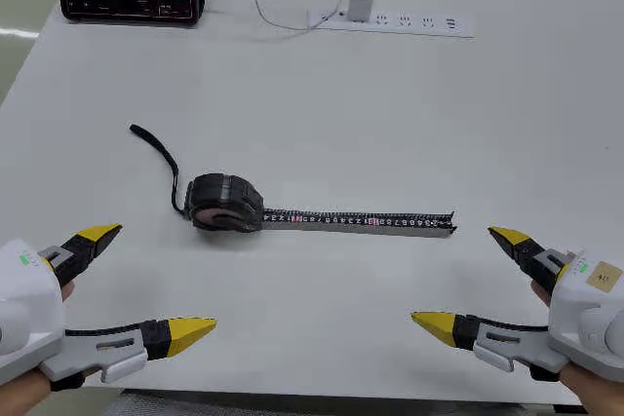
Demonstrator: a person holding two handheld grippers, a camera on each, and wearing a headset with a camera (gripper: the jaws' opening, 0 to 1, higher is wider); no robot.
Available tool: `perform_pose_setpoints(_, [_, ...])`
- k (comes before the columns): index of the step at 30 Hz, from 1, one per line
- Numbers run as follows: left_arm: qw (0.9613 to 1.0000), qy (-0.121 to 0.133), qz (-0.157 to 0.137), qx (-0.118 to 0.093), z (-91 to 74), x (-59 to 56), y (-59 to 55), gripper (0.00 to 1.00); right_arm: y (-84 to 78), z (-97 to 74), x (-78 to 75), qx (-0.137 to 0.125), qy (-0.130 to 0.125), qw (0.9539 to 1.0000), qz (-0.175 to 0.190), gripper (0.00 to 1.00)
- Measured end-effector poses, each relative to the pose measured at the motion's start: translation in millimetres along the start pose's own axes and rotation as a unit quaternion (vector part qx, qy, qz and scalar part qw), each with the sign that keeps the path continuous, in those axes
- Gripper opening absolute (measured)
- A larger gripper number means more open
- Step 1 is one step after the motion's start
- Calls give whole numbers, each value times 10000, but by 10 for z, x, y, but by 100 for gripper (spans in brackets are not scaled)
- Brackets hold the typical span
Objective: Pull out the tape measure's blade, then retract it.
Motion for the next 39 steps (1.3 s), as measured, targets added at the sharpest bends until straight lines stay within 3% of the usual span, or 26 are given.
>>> perform_pose_setpoints(39, [10000, -10, 16, 24, 2, 3, 1, 98, 18, 12, 17, 21, 77, 9999, -61, 87])
Point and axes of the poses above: the centre of the closed fingertips' face, and the gripper's own axes: z roughly forward along the fingers, x roughly to its left, y roughly out of its top, the point moved 10 cm from there along -z, roughly backward along the fingers, and after that the axes turned 6 degrees about y, right-handed, at the moved point
